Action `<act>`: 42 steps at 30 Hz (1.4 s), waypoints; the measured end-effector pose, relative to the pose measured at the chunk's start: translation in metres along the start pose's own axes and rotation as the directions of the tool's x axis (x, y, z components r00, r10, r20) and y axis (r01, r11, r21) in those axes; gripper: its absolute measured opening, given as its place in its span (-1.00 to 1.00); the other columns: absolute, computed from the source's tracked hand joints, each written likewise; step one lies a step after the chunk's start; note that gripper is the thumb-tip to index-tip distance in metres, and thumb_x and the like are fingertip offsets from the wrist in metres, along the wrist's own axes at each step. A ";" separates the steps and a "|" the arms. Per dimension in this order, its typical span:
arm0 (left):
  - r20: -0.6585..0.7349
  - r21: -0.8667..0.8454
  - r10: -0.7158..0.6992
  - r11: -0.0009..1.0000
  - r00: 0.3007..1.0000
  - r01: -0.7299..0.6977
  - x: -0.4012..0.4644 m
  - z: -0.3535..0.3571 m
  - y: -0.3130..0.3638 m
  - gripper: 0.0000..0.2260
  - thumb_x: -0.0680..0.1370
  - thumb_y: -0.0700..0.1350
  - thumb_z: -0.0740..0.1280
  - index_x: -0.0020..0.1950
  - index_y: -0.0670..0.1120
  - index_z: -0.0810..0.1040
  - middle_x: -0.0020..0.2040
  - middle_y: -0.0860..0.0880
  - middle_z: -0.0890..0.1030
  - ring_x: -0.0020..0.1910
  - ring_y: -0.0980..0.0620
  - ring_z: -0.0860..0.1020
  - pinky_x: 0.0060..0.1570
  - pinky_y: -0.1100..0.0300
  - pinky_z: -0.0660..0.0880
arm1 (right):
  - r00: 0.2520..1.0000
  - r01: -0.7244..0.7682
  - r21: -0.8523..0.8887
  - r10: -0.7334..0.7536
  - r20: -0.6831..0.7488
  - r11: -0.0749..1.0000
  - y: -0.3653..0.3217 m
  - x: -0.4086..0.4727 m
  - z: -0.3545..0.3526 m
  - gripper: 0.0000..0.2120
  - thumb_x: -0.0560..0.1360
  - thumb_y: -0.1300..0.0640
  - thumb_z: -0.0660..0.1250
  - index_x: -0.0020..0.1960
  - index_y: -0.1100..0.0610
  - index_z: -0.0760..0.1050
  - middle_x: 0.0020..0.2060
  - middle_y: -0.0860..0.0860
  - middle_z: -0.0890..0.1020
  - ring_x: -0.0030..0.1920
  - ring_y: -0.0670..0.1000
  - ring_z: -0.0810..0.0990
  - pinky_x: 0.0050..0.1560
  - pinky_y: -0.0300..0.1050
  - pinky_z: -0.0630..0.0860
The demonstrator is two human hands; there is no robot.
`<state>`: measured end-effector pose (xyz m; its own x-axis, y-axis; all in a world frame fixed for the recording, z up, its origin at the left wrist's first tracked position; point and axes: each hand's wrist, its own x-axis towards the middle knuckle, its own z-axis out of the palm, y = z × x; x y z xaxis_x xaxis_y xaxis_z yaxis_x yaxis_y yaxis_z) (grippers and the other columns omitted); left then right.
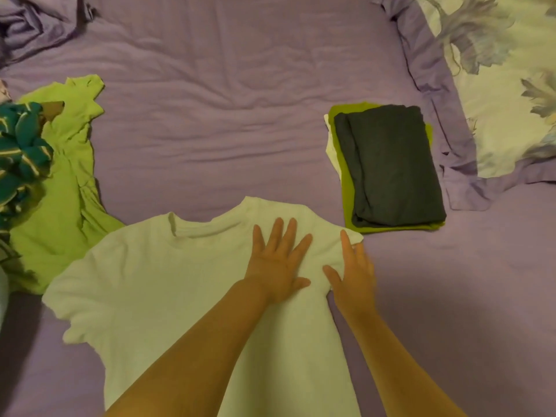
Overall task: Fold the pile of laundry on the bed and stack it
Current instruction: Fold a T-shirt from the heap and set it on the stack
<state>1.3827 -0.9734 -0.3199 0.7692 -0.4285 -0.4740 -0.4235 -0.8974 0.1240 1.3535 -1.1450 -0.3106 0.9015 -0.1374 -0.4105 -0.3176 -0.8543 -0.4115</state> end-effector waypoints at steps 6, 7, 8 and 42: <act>0.029 0.041 -0.085 0.996 0.996 0.084 0.034 0.008 -0.005 -0.02 0.33 0.57 -0.01 0.42 0.09 -0.52 0.48 -0.11 -0.46 0.44 -0.22 -0.45 0.30 -0.36 -0.38 | 0.995 0.086 0.427 -0.060 -0.074 0.900 0.008 0.000 0.008 -0.46 0.58 0.14 0.26 0.51 0.07 0.17 0.46 0.09 0.19 0.41 0.08 0.29 0.32 -0.02 0.41; 0.022 0.046 -0.091 0.995 0.996 0.090 0.035 0.009 -0.005 0.00 0.32 0.58 -0.01 0.42 0.09 -0.53 0.49 -0.11 -0.46 0.44 -0.23 -0.45 0.30 -0.36 -0.38 | 0.995 0.096 0.408 -0.071 -0.075 0.908 0.009 0.001 0.008 -0.48 0.58 0.13 0.25 0.50 0.07 0.18 0.46 0.08 0.20 0.41 0.07 0.29 0.31 -0.10 0.39; 0.017 0.047 -0.096 0.994 0.995 0.095 0.034 0.008 -0.004 0.01 0.31 0.58 0.00 0.43 0.09 -0.52 0.49 -0.12 -0.44 0.44 -0.23 -0.44 0.31 -0.36 -0.38 | 0.994 0.105 0.374 -0.085 -0.068 0.922 0.011 0.003 0.006 -0.49 0.59 0.12 0.22 0.51 0.07 0.18 0.47 0.08 0.19 0.42 0.06 0.27 0.28 -0.18 0.35; -0.078 -0.290 -0.364 0.899 0.928 0.328 -0.121 0.038 -0.037 -0.57 0.66 -0.03 0.01 0.54 0.01 0.11 0.56 -0.07 0.07 0.54 -0.12 0.00 0.47 -0.12 -0.09 | 0.791 0.610 -0.427 -0.485 0.372 0.668 -0.077 -0.028 0.015 -0.35 0.56 -0.27 -0.19 0.49 0.05 0.24 0.51 0.10 0.19 0.53 0.16 0.01 0.47 0.18 -0.05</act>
<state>1.2866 -0.8845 -0.3004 0.9056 -0.0794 -0.4167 0.0102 -0.9780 0.2085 1.3479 -1.0677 -0.2800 0.7581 0.4921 -0.4280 0.4632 -0.8682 -0.1779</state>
